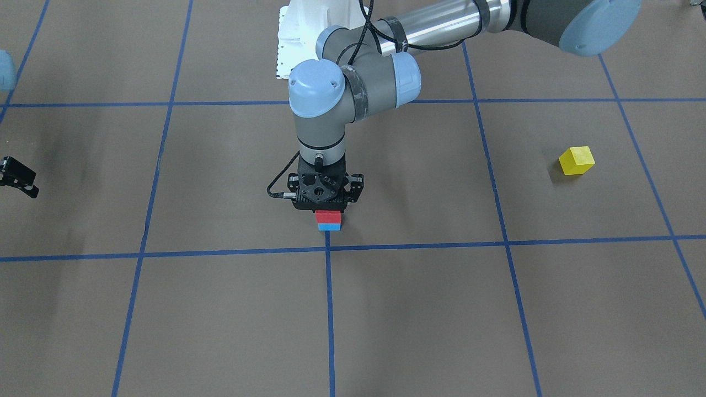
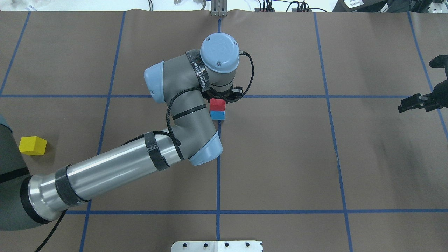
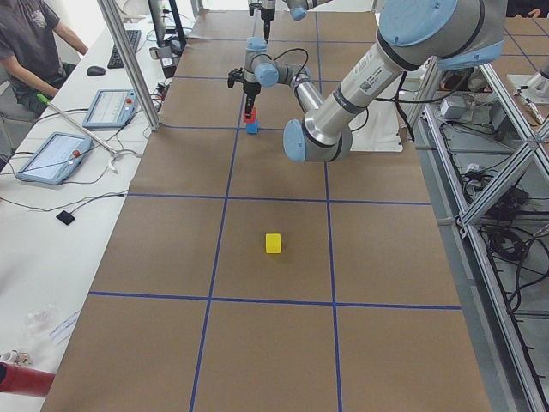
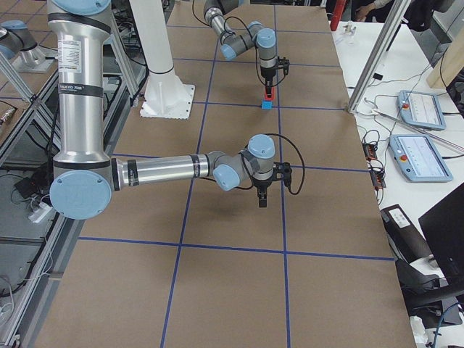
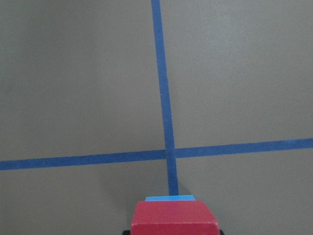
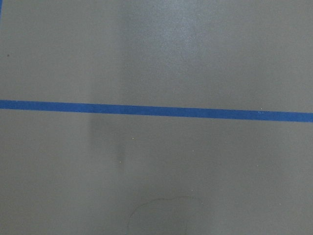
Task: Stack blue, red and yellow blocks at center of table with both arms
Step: 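Lower the red cube onto the blue cube with the left gripper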
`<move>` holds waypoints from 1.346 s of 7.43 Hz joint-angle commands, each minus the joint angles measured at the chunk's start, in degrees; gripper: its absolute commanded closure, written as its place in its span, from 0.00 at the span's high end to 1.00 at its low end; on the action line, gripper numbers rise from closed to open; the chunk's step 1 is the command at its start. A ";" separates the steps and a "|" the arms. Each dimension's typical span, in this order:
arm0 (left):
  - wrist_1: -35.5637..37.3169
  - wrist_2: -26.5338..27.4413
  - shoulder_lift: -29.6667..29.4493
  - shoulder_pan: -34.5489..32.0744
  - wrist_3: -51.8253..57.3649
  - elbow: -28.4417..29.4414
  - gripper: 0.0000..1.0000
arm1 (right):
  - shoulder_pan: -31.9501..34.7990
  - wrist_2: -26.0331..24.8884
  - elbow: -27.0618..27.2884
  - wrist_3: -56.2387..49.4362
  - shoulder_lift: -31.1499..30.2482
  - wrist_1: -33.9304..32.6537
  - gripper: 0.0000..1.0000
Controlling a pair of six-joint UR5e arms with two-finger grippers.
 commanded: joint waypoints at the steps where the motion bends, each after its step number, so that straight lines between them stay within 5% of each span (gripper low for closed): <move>1: 0.00 0.00 0.10 0.00 0.01 0.06 0.18 | 0.00 0.00 -0.01 0.01 0.00 0.00 0.99; 2: 0.09 0.00 0.18 0.09 0.01 -0.03 0.34 | 0.00 0.00 -0.01 0.01 0.09 0.00 0.99; 4: 0.09 0.00 0.18 0.18 -0.34 -0.12 0.44 | 0.00 0.00 -0.18 0.01 0.09 0.00 0.99; 6: 0.09 0.00 0.45 0.18 -0.17 -0.03 0.68 | 0.00 0.00 -0.27 0.01 0.26 0.08 0.99; 7: 0.09 -0.09 0.45 0.18 -0.16 -0.03 0.97 | 0.00 0.00 -0.27 0.01 0.26 0.00 0.99; 10: 0.09 -0.18 0.36 0.18 -0.16 -0.55 1.00 | -0.09 0.00 -0.27 0.10 0.53 0.00 0.99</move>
